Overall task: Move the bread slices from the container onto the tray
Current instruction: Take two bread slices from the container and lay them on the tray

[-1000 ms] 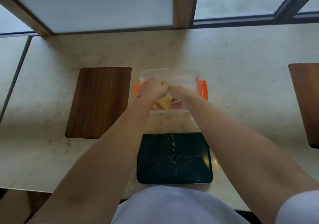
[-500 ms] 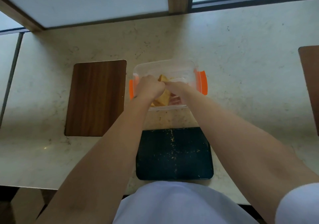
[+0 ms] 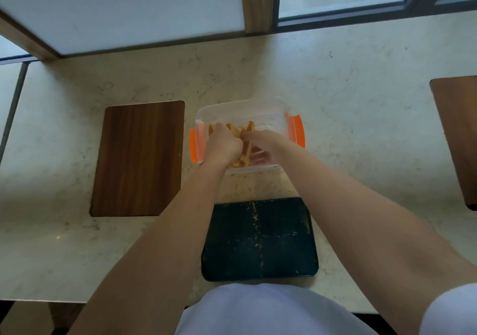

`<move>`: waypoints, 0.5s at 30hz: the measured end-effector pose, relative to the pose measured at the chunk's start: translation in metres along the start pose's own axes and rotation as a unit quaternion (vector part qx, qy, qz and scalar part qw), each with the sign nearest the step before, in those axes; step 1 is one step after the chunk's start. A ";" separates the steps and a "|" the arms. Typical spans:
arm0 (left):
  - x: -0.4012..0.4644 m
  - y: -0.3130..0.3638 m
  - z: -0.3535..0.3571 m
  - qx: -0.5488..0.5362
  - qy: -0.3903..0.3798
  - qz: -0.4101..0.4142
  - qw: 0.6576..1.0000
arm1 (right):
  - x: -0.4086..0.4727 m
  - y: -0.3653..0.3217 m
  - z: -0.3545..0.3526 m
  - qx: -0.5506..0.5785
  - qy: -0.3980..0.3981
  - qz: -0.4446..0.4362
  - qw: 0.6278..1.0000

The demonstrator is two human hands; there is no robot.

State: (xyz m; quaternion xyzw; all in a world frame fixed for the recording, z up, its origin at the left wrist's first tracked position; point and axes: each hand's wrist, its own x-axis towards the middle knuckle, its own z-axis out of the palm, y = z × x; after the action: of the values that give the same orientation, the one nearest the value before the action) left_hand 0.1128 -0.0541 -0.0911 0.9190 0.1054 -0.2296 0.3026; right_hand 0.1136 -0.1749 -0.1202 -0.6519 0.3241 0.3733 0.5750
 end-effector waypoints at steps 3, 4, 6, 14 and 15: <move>0.004 -0.003 0.002 0.030 0.042 0.009 0.999 | -0.004 0.000 -0.005 0.007 0.018 0.001 1.000; 0.004 -0.003 0.003 0.051 0.054 0.020 0.997 | -0.005 -0.001 -0.006 -0.003 0.029 -0.003 1.000; 0.004 -0.002 0.005 0.110 0.055 0.040 0.992 | -0.007 -0.003 -0.008 -0.020 0.046 -0.011 0.999; -0.002 -0.002 0.001 0.079 0.035 0.070 0.994 | -0.025 -0.007 -0.007 -0.074 0.063 -0.079 0.992; -0.003 -0.002 0.000 0.056 0.033 0.075 0.995 | -0.028 -0.008 -0.006 -0.075 0.067 -0.093 0.991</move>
State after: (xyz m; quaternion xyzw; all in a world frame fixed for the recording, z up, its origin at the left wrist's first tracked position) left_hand 0.1094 -0.0527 -0.0905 0.9470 0.0329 -0.1811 0.2632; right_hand 0.1073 -0.1796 -0.0919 -0.7439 0.2709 0.2967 0.5340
